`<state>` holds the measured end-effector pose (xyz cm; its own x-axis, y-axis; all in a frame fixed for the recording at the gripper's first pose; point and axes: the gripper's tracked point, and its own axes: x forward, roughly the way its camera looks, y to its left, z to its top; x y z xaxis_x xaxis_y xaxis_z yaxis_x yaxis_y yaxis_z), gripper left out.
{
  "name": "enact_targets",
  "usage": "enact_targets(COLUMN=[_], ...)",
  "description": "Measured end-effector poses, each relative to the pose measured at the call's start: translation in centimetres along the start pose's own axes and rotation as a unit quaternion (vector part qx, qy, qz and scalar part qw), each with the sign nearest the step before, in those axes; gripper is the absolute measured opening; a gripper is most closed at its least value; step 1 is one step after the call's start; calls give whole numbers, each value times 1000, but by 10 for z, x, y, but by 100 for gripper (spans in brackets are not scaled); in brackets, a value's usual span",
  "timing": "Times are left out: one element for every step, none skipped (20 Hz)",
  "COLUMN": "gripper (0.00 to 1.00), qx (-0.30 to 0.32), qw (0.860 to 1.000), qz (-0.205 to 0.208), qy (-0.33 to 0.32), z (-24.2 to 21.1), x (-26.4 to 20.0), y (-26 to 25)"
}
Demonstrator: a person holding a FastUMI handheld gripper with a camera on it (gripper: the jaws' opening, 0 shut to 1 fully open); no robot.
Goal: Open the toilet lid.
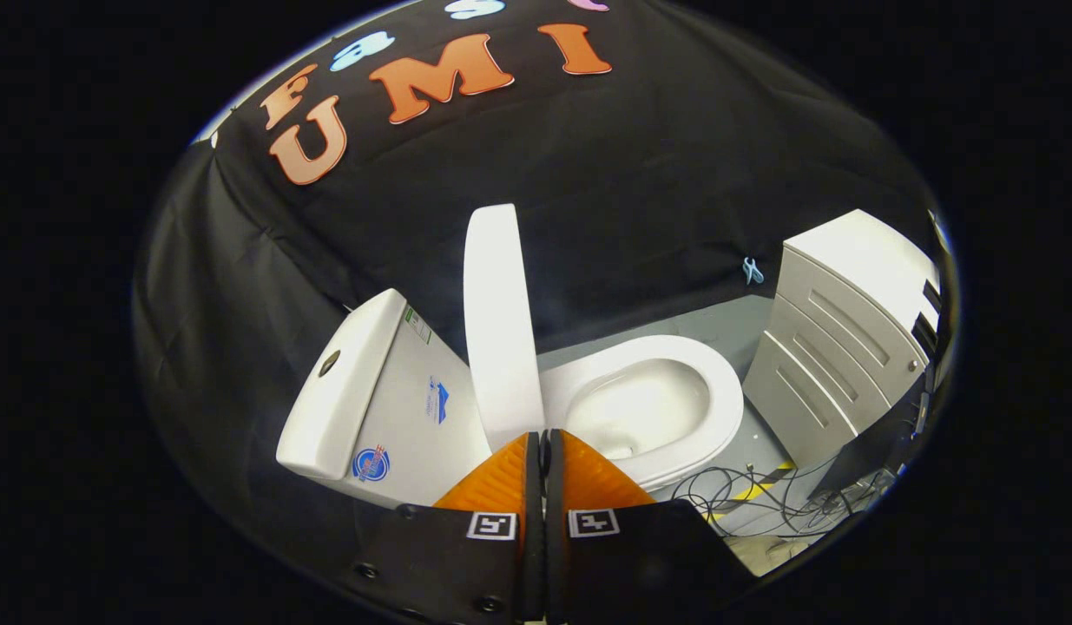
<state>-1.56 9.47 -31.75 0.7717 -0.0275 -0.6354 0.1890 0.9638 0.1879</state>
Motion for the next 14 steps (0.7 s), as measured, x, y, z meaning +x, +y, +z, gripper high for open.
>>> enact_targets(gripper=[8, 8, 8, 8, 8, 8, 8, 8, 8, 8, 8, 8, 8, 8], qx=[-1, -2, -4, -7, -10, -14, -18, -25, -35, -41, -43, -43, -44, -46], qw=[1000, 1000, 1000, 1000, 1000, 1000, 1000, 1000, 999, 999, 999, 999, 999, 999], qz=[0, 1, 1, 0, 1, 1, 2, 0, -1, -1, 0, 2, 4, 6], qy=[0, -1, -2, -2, -3, -3, -4, -7, -9, -10, -10, -11, -11, -11], z=[0, 0, -1, -1, -2, -2, -2, -2, -3, -4, -6, -7, -6, -6], x=[0, 0, -1, 0, -1, -2, -2, -2, -3, -4, -3, -4, -3, -3], y=[3, 7, 10, 13, 16, 20, 24, 27, 31, 35, 40, 44, 48, 52])
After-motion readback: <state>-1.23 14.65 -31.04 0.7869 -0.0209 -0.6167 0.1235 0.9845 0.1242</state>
